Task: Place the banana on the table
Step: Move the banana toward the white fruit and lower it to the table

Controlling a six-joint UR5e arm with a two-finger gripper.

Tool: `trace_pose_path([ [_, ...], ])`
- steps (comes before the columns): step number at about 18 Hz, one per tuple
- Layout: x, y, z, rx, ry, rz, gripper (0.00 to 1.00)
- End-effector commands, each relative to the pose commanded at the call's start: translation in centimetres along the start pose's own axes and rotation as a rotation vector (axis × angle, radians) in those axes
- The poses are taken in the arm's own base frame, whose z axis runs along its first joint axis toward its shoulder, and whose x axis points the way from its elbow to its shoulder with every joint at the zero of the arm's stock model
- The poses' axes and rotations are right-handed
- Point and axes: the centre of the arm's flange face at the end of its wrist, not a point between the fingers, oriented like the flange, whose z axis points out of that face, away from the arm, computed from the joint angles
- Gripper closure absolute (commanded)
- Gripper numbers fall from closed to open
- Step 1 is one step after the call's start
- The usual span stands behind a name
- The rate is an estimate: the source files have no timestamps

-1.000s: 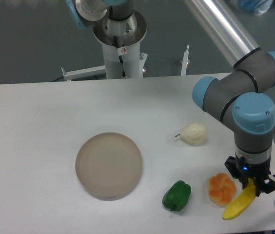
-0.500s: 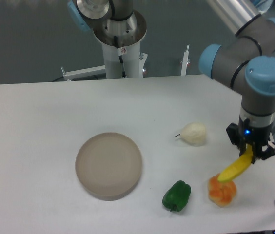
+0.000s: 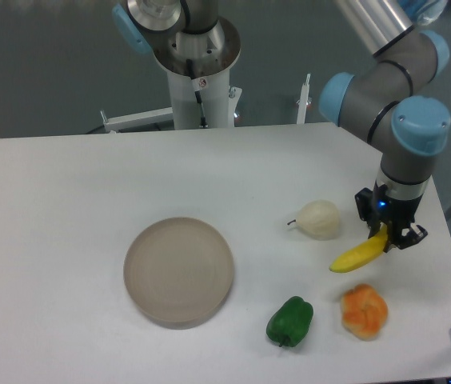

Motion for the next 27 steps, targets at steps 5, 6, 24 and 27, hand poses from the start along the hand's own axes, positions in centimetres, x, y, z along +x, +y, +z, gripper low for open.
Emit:
trace_pose_path([
  [5,0.1,1.3,3.1,-0.004,0.031,-0.016,0.70],
  [6,0.1,1.4,3.2,-0.005,0.030,0.007,0.70],
  [24,1.1,1.8,5.8,-0.007,0.042,0.007,0.67],
  [27,1.0,1.8,5.9,-0.007,0.042,0.007,0.66],
])
